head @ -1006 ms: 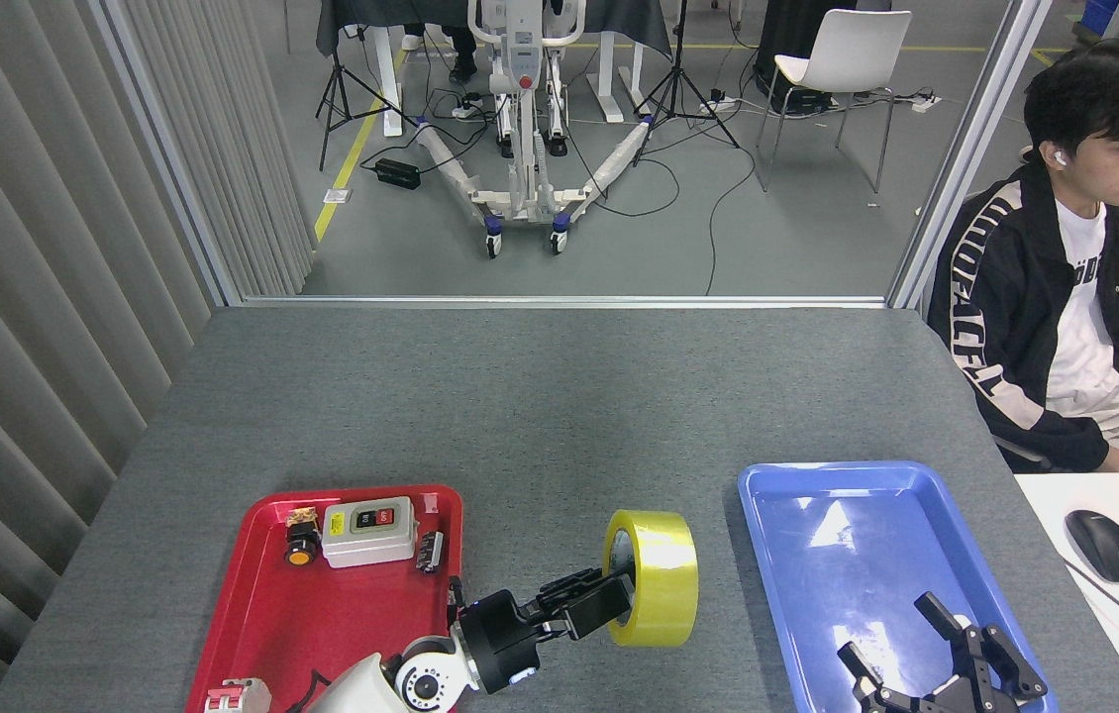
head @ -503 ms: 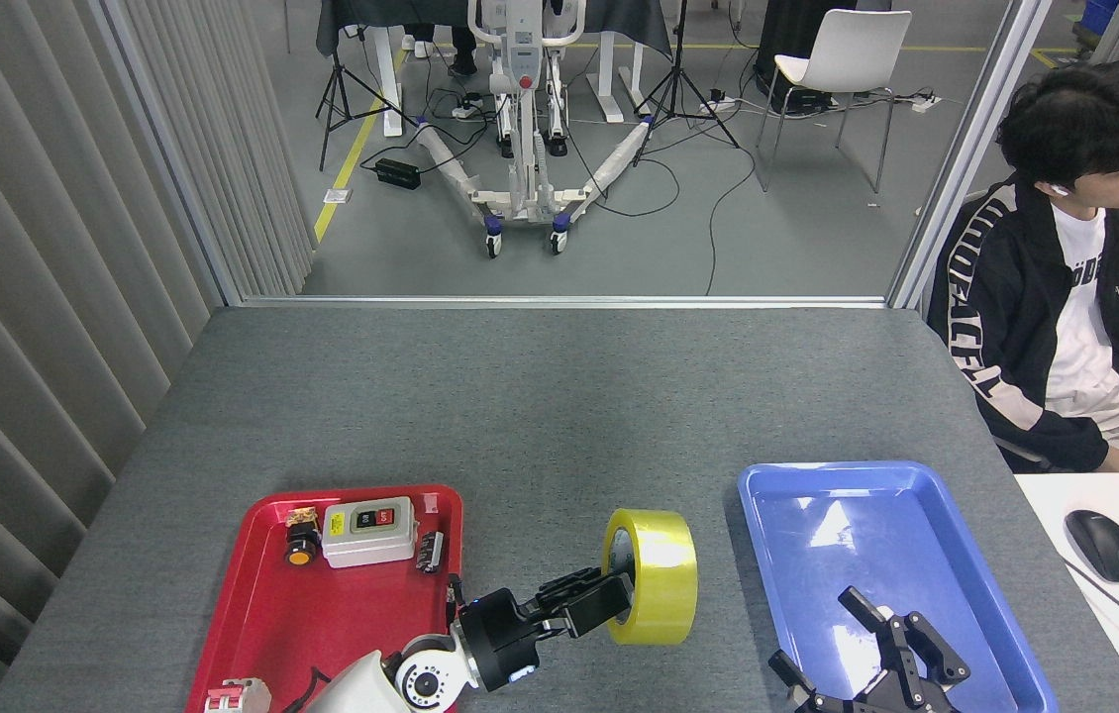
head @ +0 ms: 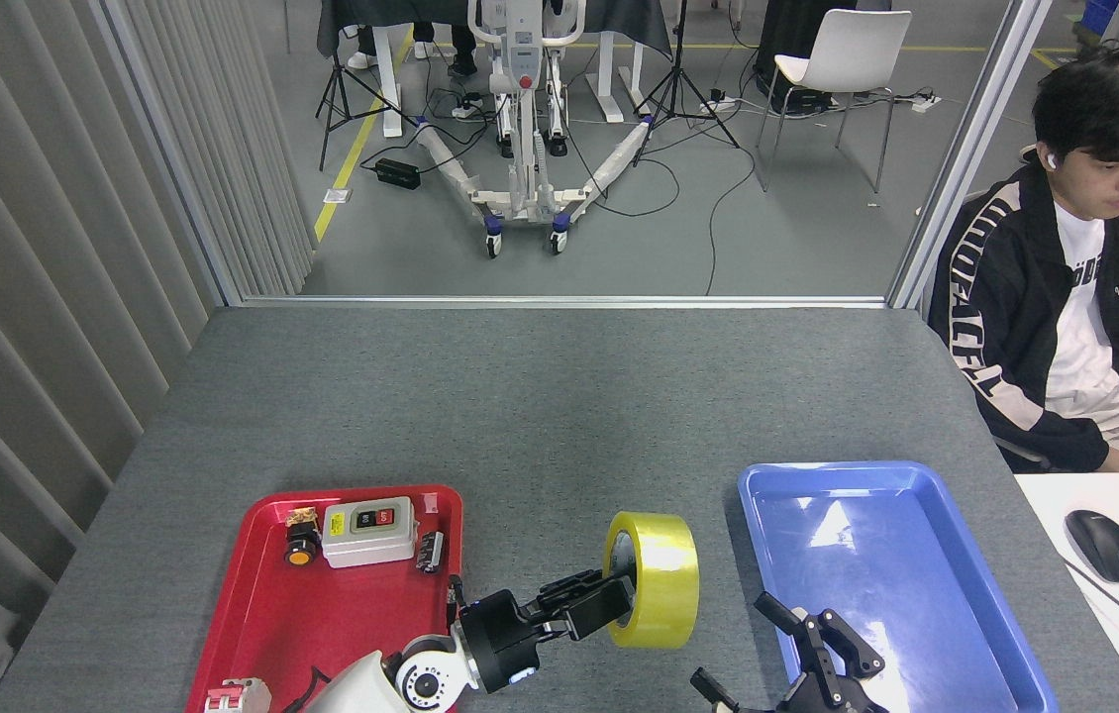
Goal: Place and move tape with both arms
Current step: 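Reach the right gripper toward the tape held by the left gripper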
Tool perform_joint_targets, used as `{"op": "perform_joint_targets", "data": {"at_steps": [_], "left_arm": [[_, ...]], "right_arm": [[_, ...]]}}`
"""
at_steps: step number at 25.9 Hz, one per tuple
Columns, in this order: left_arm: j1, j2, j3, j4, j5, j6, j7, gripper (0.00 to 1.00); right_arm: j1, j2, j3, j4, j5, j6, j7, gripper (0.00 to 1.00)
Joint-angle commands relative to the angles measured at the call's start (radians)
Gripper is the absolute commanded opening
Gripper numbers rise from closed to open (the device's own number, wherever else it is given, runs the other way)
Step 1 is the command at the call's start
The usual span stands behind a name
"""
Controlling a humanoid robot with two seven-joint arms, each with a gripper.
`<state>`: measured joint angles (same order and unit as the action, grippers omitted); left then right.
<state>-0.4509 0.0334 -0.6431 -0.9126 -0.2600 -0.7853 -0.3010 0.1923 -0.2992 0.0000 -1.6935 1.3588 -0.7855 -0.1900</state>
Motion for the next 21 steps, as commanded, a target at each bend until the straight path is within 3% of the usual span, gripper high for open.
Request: {"op": "perform_joint_targets", "data": {"at_steps": [1,14,21], "left_arm": [[0.000,-0.001,0.000,0.000,0.002,0.000,0.005,0.00],[0.001,-0.001,0.000,-0.002,0.004,0.000,0.008,0.00],[0.003,0.002,-0.001,-0.011,0.002,0.000,0.008,0.00]], "right_arm": [[-0.022,0.012,0.031,0.000,0.005,0.000,0.001,0.99],[-0.040,0.034,0.078,0.015,0.028,0.000,0.006,0.94],[-0.048,0.029,0.091,0.041,0.025,0.000,0.004,0.84]]}}
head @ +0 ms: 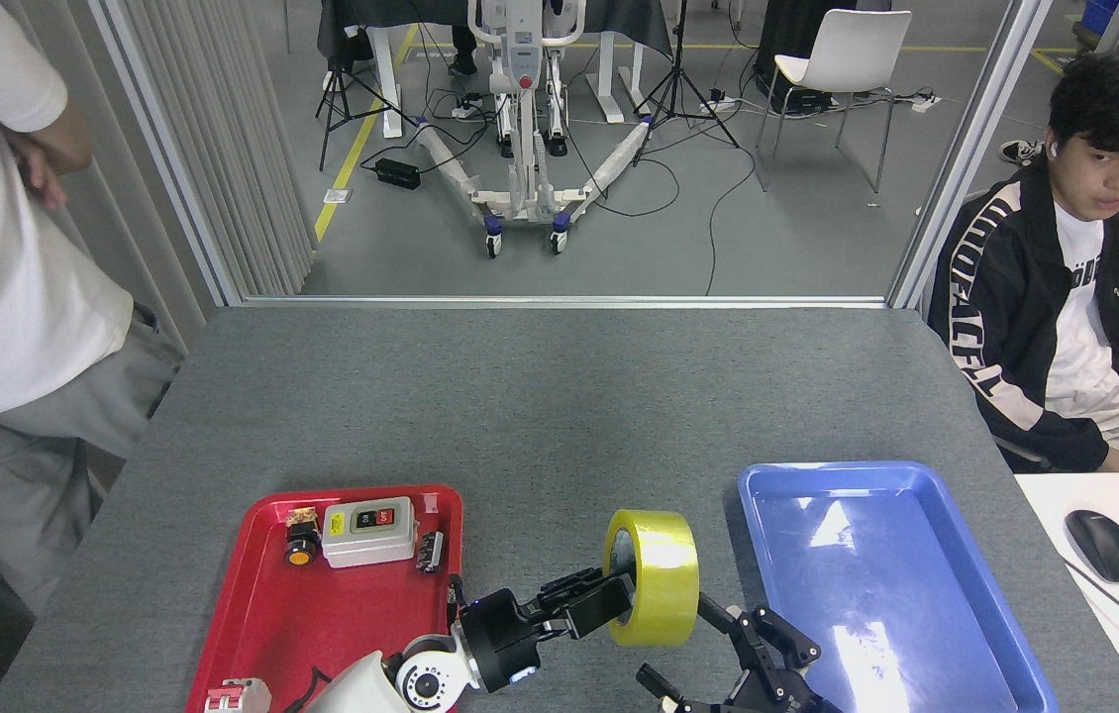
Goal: Place and move tape with both arms
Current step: 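Reach the right gripper toward the tape held by the left gripper, then grasp the tape with the right gripper and release the left gripper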
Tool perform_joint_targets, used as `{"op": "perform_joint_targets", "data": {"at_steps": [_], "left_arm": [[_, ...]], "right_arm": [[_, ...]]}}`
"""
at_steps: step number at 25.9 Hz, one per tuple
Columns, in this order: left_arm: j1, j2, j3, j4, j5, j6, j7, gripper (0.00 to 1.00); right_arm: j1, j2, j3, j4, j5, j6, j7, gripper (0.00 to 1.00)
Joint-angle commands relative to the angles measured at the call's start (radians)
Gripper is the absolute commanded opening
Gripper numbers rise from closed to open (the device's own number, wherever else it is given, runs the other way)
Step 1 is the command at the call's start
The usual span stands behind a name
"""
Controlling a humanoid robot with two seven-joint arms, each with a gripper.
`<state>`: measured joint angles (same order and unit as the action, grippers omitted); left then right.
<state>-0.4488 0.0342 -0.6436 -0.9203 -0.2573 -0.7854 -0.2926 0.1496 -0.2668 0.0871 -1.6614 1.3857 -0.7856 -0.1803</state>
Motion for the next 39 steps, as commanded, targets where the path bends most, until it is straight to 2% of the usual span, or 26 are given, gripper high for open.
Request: {"op": "perform_joint_targets", "data": {"at_steps": [1,4,6,17,18,20,22,25,28,33,36,39], "left_arm": [[0.001,0.001,-0.001,-0.005,-0.002,0.000,0.000,0.00],[0.002,0.003,-0.002,-0.006,-0.005,0.000,0.000,0.00],[0.002,0.003,-0.002,-0.008,-0.007,0.000,0.000,0.00],[0.005,0.003,-0.004,-0.012,-0.011,0.000,-0.002,0.00],[0.005,0.004,-0.004,-0.014,-0.011,0.000,-0.002,0.07],[0.007,0.004,-0.005,-0.015,-0.013,0.000,-0.002,0.43],[0.005,0.006,-0.021,-0.026,-0.013,0.000,-0.002,0.65],[0.005,0.009,-0.024,-0.040,-0.013,0.000,-0.003,0.91],[0.005,0.012,-0.024,-0.040,-0.013,0.000,-0.003,0.98],[0.001,0.026,-0.022,-0.040,-0.011,0.000,-0.002,0.98],[0.002,0.058,-0.014,-0.048,-0.008,0.000,0.001,0.98],[-0.002,0.105,0.015,-0.078,-0.007,0.000,0.003,0.98]], "right_arm": [[-0.015,-0.006,0.005,0.012,-0.004,0.000,-0.007,0.84],[-0.021,-0.005,0.006,0.023,-0.008,0.000,-0.007,0.84],[-0.024,-0.005,0.010,0.025,-0.013,0.000,-0.007,0.79],[-0.013,-0.009,0.046,0.006,-0.016,0.000,-0.013,0.25],[-0.013,-0.009,0.046,0.005,-0.016,0.000,-0.013,0.20],[-0.007,-0.011,0.046,0.003,-0.016,0.000,-0.018,0.08],[-0.007,-0.015,0.046,0.003,-0.016,0.000,-0.041,0.00],[-0.007,-0.029,0.042,0.003,-0.017,0.000,-0.056,0.00],[-0.004,-0.031,0.040,0.003,-0.020,0.000,-0.056,0.00],[0.010,-0.035,0.036,0.000,-0.037,0.000,-0.057,0.00],[0.011,-0.060,0.031,-0.003,-0.050,0.000,-0.056,0.00],[0.024,-0.075,-0.021,-0.001,-0.074,0.000,-0.057,0.00]]}}
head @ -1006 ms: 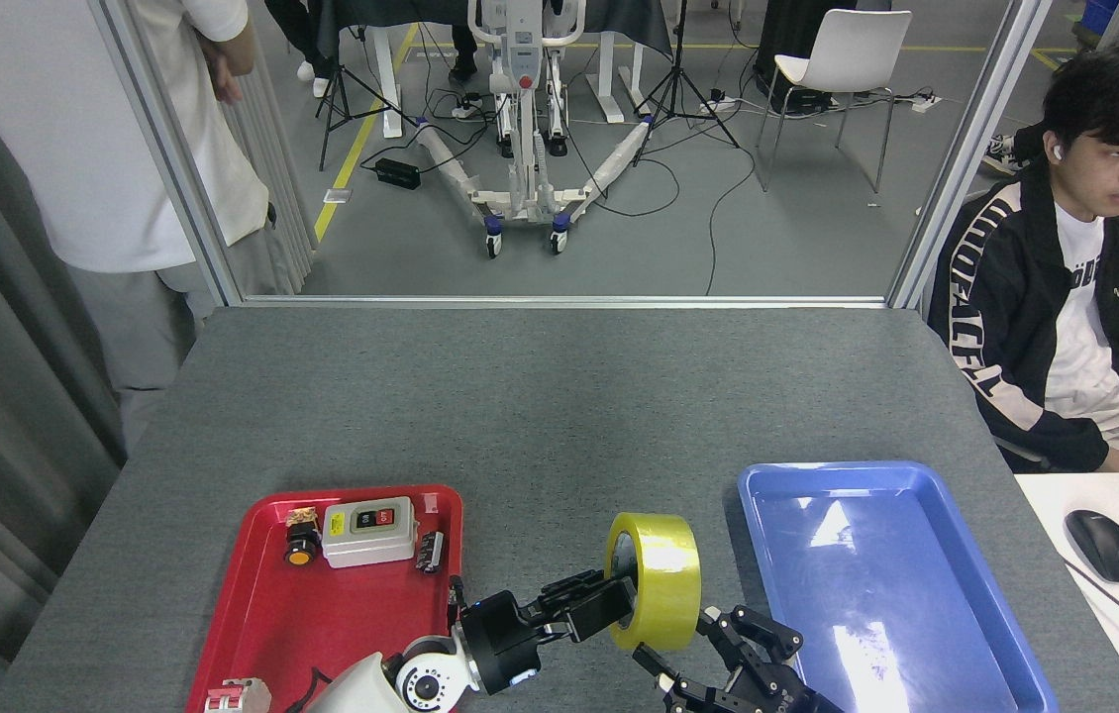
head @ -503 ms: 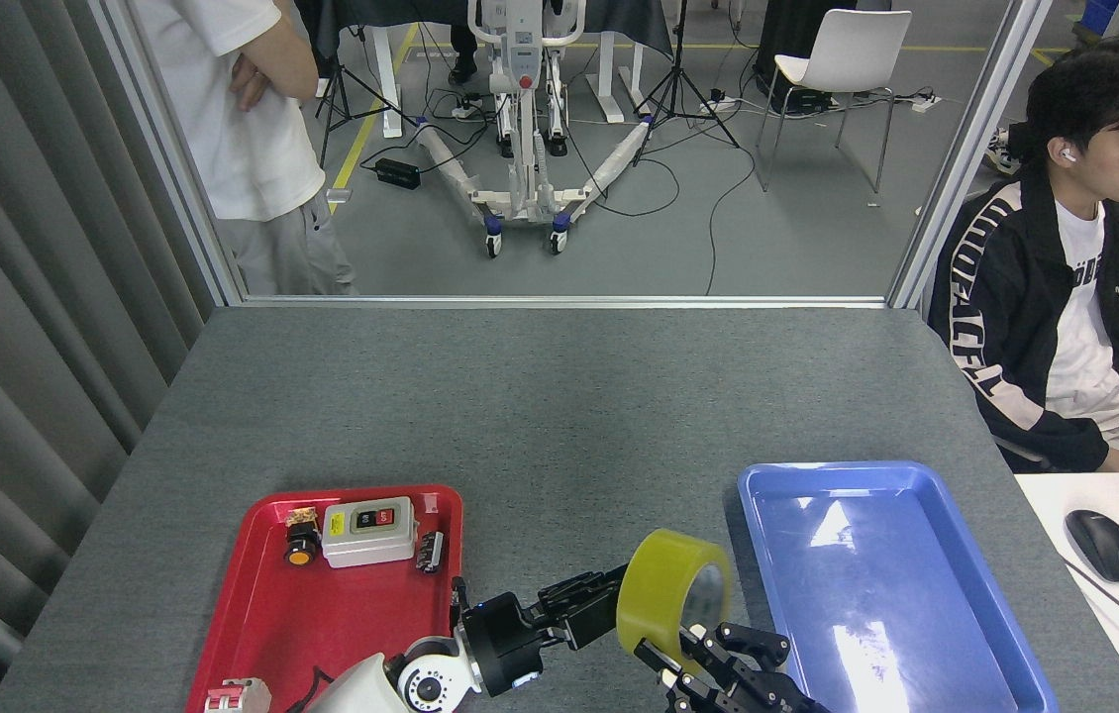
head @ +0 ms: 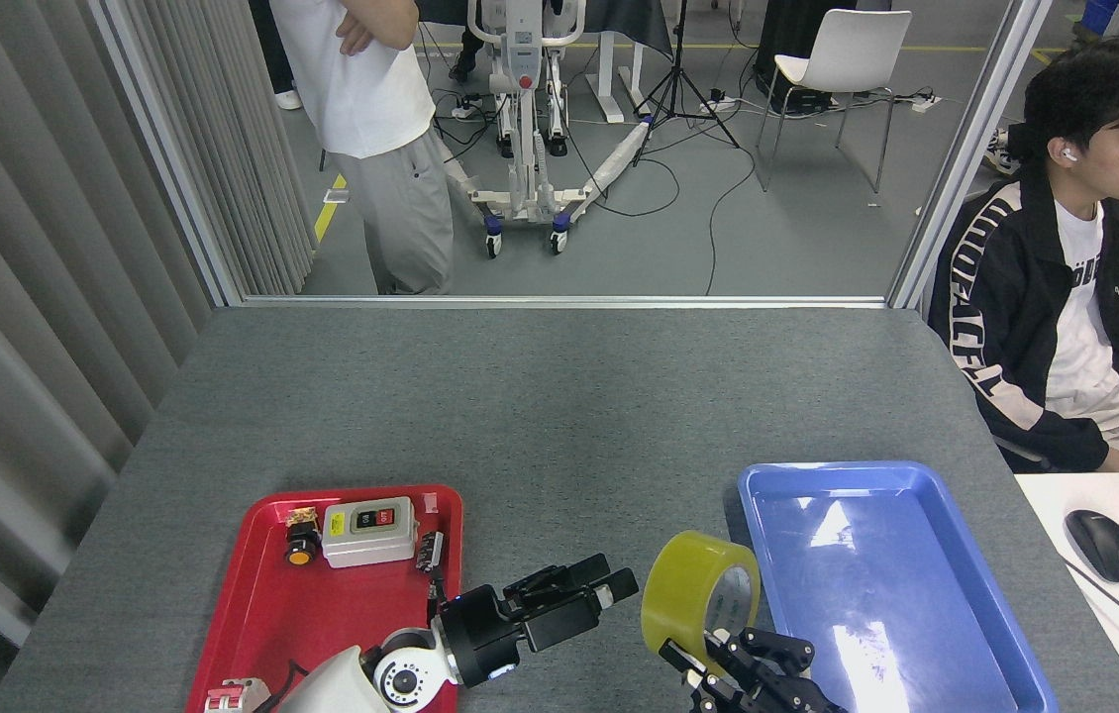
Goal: Place and move tape with both arms
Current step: 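Grasp the tape with the right gripper and release the left gripper, then lower the tape into the blue tray and open the right gripper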
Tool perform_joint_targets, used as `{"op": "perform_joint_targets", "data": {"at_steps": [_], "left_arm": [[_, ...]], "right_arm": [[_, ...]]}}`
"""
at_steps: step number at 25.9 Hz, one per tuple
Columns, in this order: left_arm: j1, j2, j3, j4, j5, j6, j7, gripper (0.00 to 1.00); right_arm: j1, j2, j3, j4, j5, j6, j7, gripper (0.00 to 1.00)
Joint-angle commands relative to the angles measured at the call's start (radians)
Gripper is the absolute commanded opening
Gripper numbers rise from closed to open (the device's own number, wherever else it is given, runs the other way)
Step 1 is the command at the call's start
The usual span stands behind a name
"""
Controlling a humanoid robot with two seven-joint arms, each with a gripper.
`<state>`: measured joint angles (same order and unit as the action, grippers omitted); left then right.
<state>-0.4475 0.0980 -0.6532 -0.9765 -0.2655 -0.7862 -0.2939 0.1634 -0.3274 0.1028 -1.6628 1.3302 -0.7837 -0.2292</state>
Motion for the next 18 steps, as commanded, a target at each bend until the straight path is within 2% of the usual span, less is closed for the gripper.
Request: {"op": "perform_joint_targets", "data": {"at_steps": [1,5,7,8,10,13,14,16,18], "left_arm": [[0.000,0.068,0.047,-0.036,0.002,0.001,0.015,0.98],[0.024,0.146,0.110,-0.111,-0.023,0.007,0.127,0.98],[0.050,0.187,0.152,-0.172,-0.104,0.077,0.180,0.98],[0.079,0.209,0.191,-0.215,-0.184,0.136,0.208,0.98],[0.171,0.239,0.285,-0.320,-0.406,0.317,0.272,0.98],[0.349,0.244,0.414,-0.504,-0.753,0.637,0.329,0.98],[0.405,0.243,0.448,-0.547,-0.845,0.716,0.335,0.98],[0.492,0.239,0.503,-0.599,-0.969,0.780,0.337,0.98],[0.552,0.246,0.544,-0.643,-0.985,0.786,0.340,0.98]], "right_arm": [[0.011,-0.018,-0.055,0.001,-0.022,-0.002,-0.009,0.00],[0.013,-0.027,-0.167,0.014,-0.063,-0.002,-0.002,0.00],[0.013,-0.027,-0.224,0.020,-0.057,-0.002,0.005,0.00],[0.013,-0.028,-0.239,0.023,-0.054,-0.002,0.021,0.00],[0.011,-0.035,-0.245,0.043,-0.054,-0.002,0.090,0.00],[-0.005,-0.041,-0.241,0.066,-0.056,0.001,0.169,0.00],[-0.007,-0.041,-0.241,0.066,-0.054,0.060,0.199,0.00],[-0.032,-0.058,-0.238,0.067,-0.059,0.161,0.272,0.00],[-0.047,-0.082,-0.230,0.077,-0.066,0.270,0.352,0.00]]}}
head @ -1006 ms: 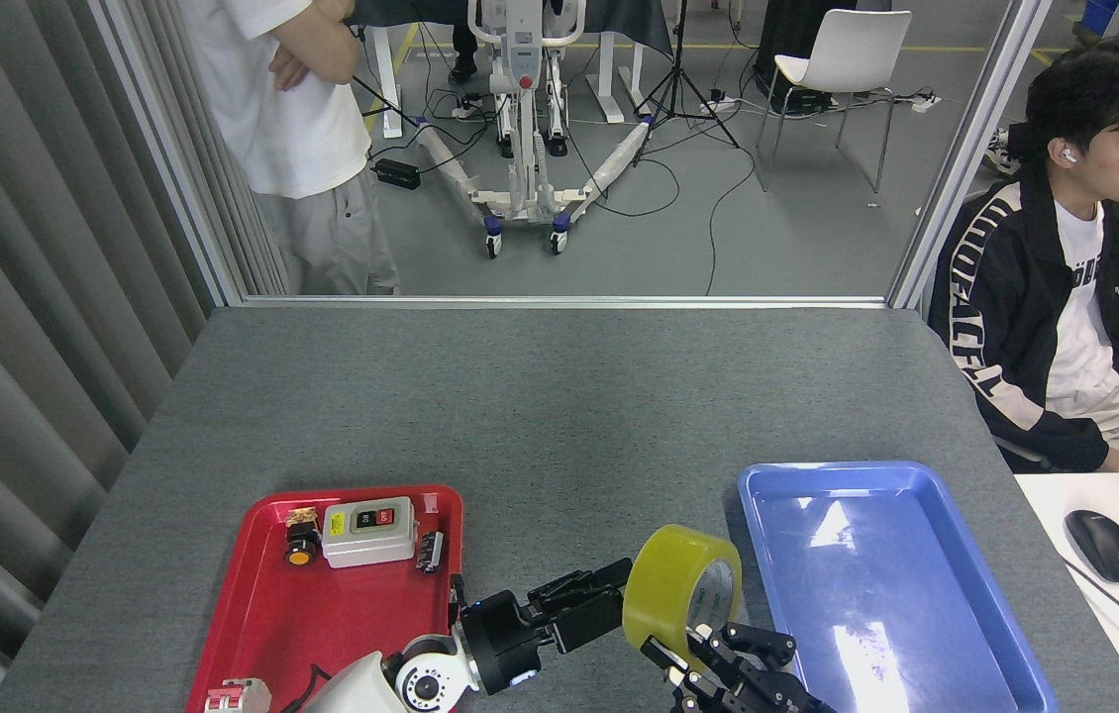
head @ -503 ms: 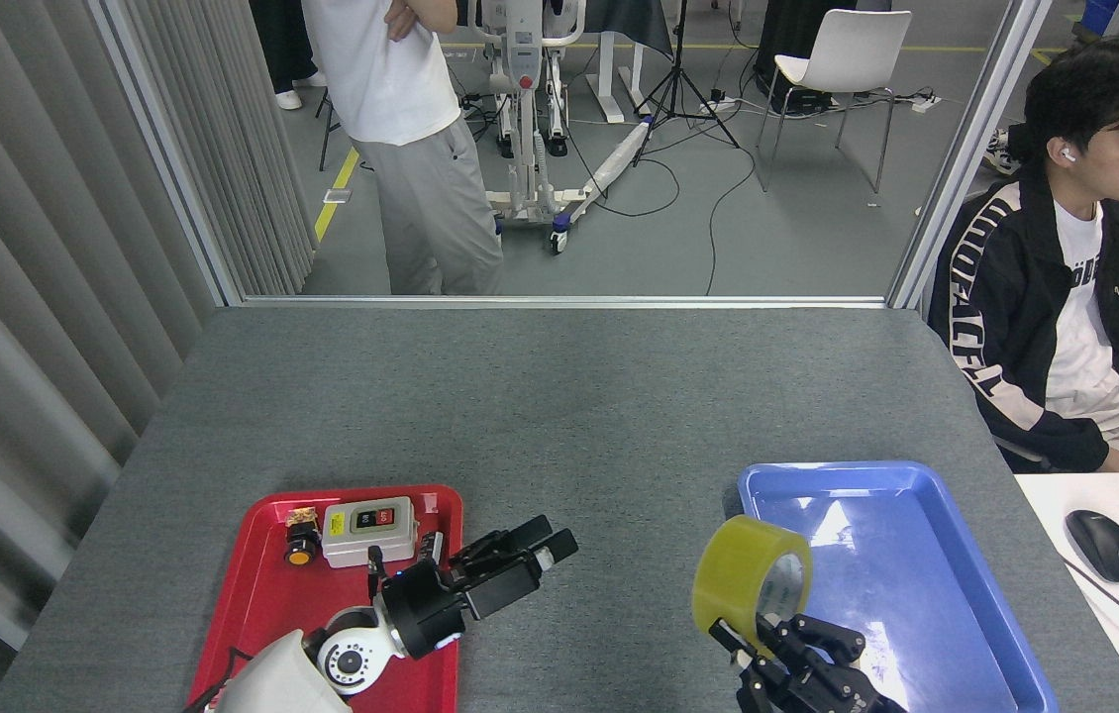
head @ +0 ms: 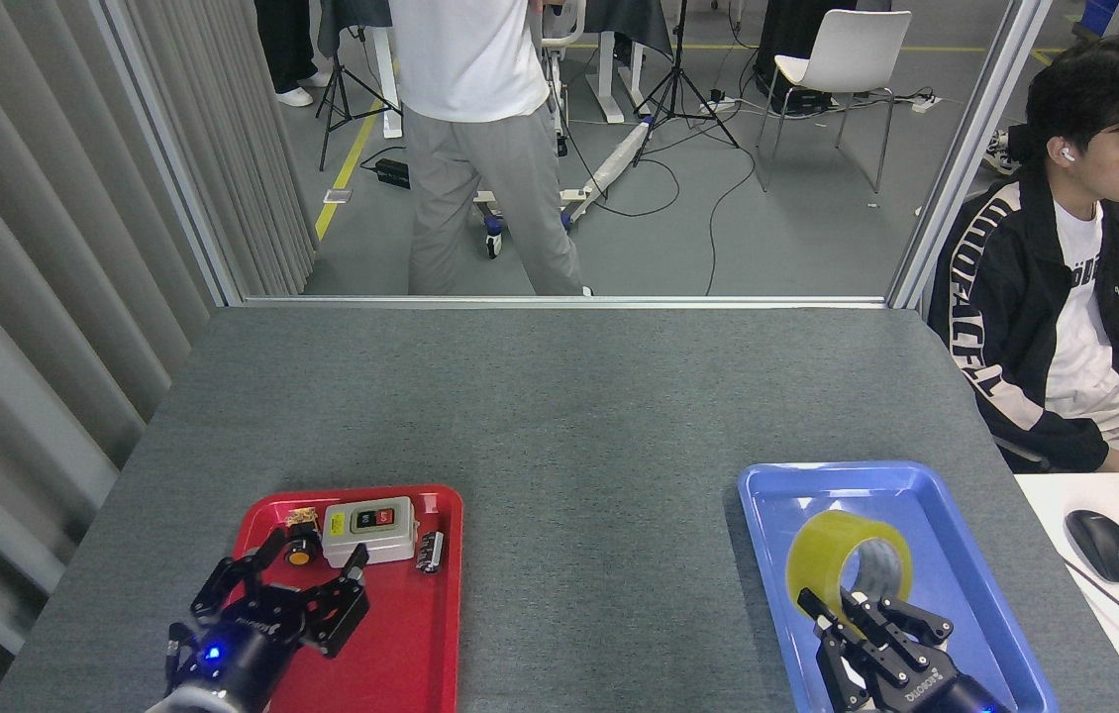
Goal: Place and move tape with both arms
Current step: 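Lower the tape into the blue tray and open the right gripper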
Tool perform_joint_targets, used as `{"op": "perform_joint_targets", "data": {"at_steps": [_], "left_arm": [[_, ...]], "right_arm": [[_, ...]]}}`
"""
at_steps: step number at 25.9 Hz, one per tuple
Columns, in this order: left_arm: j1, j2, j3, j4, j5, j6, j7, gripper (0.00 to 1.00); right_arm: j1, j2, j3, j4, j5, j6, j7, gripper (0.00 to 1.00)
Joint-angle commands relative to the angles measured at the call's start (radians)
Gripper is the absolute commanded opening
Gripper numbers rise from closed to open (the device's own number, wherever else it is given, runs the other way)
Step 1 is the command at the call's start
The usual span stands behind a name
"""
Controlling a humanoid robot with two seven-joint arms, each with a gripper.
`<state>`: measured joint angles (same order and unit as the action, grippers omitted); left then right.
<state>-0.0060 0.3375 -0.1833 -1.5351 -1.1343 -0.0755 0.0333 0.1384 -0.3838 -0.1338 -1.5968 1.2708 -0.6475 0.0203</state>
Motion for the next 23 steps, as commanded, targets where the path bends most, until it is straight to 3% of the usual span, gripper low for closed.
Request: {"op": "perform_joint_targets", "data": {"at_steps": [1,6,14,21,23], "left_arm": [[0.138,0.012,0.087,-0.115,-0.110,0.085,0.011,0.98],[0.150,0.028,0.099,-0.131,-0.099,0.075,-0.012,0.99],[0.230,0.035,0.202,-0.138,-0.094,0.020,0.005,0.99],[0.230,0.046,0.292,-0.155,-0.091,0.046,0.010,0.99],[0.231,0.049,0.294,-0.171,-0.091,0.052,0.014,0.99]], "right_arm": [[-0.034,-0.032,0.022,0.021,-0.010,0.190,0.138,0.00],[-0.134,-0.041,0.102,0.080,-0.024,0.397,0.291,0.00],[-0.189,-0.069,0.106,0.172,-0.120,0.436,0.435,0.00],[-0.209,-0.072,0.135,0.216,-0.143,0.490,0.443,0.00],[-0.218,-0.081,0.135,0.228,-0.145,0.491,0.438,0.06]]}}
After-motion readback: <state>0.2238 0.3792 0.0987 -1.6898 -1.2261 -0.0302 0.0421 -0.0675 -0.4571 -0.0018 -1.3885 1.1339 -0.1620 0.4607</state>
